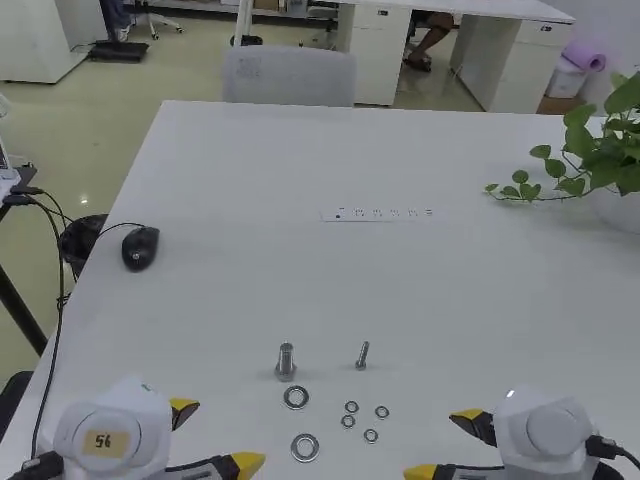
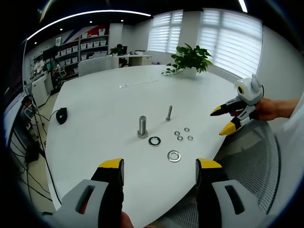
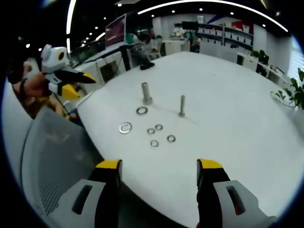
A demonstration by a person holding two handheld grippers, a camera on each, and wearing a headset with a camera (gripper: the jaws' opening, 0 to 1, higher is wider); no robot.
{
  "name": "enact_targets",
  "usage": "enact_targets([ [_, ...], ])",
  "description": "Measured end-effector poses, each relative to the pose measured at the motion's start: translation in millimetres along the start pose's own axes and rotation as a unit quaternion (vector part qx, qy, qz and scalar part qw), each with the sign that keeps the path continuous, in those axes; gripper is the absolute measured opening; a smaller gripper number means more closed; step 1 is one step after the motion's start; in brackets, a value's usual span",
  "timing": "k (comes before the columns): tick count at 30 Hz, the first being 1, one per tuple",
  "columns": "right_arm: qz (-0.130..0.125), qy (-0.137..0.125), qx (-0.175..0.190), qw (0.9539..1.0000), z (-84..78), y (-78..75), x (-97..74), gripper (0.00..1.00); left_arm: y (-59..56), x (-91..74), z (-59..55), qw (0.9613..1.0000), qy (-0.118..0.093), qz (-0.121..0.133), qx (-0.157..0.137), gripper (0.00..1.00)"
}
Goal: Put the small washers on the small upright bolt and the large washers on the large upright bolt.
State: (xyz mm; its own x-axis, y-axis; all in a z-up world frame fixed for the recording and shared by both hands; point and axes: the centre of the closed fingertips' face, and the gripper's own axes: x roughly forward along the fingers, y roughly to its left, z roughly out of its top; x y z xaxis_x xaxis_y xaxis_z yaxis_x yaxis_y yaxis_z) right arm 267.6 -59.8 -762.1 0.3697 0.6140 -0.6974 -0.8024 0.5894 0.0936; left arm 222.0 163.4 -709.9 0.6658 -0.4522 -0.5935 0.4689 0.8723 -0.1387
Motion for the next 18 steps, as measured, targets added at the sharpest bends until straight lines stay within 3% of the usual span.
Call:
enact_targets([
  [13,0.004,0.010,-0.024,0.9997,-3.4,-0.2,0.1,0.65,-10.1,-1.5,-5.0,1.0000,0.004,-0.004,0.002,0.61],
  [18,0.010,0.010,-0.035,0.9993,1.2,1.9,3.6,0.65,-6.6,-6.7,-3.5,1.0000,0.002,0.000,0.002,0.60],
])
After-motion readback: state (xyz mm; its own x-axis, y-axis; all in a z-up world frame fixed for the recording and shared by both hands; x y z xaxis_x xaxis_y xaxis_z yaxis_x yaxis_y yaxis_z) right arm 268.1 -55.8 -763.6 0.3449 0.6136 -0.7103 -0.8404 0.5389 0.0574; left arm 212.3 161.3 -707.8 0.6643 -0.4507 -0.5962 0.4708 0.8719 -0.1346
